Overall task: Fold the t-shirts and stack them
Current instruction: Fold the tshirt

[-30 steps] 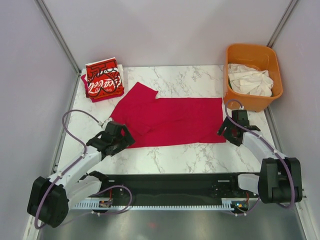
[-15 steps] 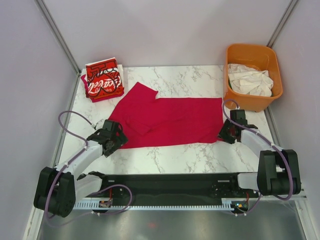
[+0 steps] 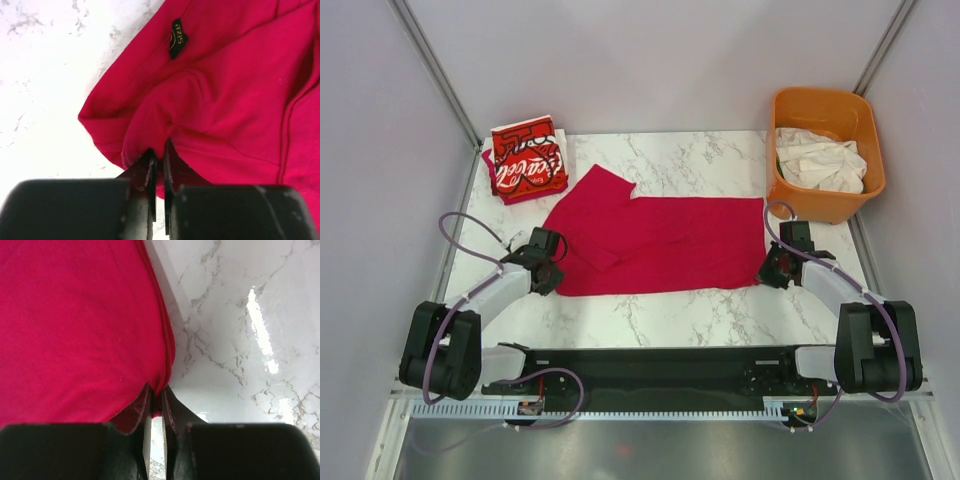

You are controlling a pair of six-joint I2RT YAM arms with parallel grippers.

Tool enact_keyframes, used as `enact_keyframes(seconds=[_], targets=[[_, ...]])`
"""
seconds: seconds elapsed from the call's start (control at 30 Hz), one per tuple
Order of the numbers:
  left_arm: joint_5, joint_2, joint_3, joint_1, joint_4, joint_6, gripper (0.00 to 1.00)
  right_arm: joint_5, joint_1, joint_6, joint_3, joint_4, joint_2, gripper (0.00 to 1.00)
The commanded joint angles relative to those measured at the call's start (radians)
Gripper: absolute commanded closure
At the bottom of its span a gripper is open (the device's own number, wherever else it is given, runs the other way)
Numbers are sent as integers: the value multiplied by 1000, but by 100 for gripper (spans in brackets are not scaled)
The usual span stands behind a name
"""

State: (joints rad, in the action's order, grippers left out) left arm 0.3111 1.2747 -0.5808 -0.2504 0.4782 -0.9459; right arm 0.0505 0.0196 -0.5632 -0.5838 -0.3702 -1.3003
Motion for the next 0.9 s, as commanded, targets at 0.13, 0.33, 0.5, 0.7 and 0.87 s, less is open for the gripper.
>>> enact_keyframes(seconds=[0.13, 0.33, 0.5, 0.7, 0.87], targets=[[-18, 106, -82, 51, -101, 94, 98, 155, 49, -47, 76, 17, 75, 100], [-43, 310, -318, 157, -101, 202, 98, 225, 284, -204, 209, 37, 209, 100], [-53, 399, -447, 244, -101, 246, 98, 238, 396, -290, 233, -85, 419, 100], [-122, 382, -371, 296, -102, 220, 98, -24, 427, -270, 73, -344, 564, 100], [-187, 147, -178, 298, -101, 200, 98, -97, 387, -248, 6, -346, 411, 100]])
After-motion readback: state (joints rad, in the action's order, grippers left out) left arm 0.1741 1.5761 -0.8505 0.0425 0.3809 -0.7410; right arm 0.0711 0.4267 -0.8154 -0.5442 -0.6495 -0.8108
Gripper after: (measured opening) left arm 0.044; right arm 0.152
